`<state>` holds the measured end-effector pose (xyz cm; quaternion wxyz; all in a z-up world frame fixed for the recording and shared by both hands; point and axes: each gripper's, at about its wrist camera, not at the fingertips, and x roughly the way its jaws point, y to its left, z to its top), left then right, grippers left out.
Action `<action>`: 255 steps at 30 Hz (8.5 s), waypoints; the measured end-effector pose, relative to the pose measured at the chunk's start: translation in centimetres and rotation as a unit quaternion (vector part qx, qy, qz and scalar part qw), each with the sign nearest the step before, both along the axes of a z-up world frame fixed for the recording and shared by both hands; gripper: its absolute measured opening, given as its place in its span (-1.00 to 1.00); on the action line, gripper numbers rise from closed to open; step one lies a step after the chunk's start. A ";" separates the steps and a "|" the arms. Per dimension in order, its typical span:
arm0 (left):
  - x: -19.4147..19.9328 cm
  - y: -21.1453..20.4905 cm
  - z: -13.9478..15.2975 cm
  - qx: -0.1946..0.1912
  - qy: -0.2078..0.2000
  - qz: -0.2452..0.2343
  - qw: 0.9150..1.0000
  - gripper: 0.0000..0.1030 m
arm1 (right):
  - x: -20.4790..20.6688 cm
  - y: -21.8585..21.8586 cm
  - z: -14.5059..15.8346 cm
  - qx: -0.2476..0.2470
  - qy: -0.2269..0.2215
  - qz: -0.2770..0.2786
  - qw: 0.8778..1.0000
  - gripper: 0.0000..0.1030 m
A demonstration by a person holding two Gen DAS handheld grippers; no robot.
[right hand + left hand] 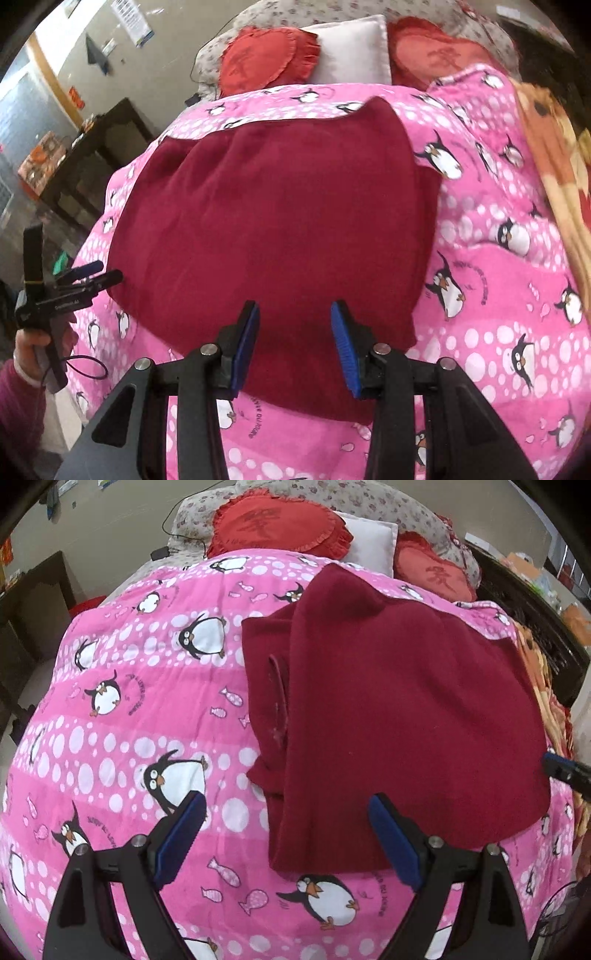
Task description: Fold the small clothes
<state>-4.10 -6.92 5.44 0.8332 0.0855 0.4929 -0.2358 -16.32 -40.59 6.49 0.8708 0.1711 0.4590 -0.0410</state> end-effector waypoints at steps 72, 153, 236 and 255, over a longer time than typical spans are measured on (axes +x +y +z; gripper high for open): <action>5.1 6.6 -1.9 -0.109 0.059 0.041 0.991 0.94 | 26.6 19.7 0.2 -0.008 -0.010 0.141 0.990 -1.00; 4.5 5.9 -1.1 -0.151 0.004 0.020 0.988 0.94 | 26.3 18.6 -0.9 -0.043 0.049 0.131 0.989 -1.00; -12.0 -22.7 5.6 -0.109 -0.013 -0.259 0.960 -0.35 | 5.7 -7.9 5.3 0.042 -0.044 -0.014 0.998 -1.00; -9.0 -15.4 5.3 -0.035 -0.052 -0.201 0.978 0.63 | -0.4 -4.0 4.2 0.079 -0.064 0.014 0.995 -0.87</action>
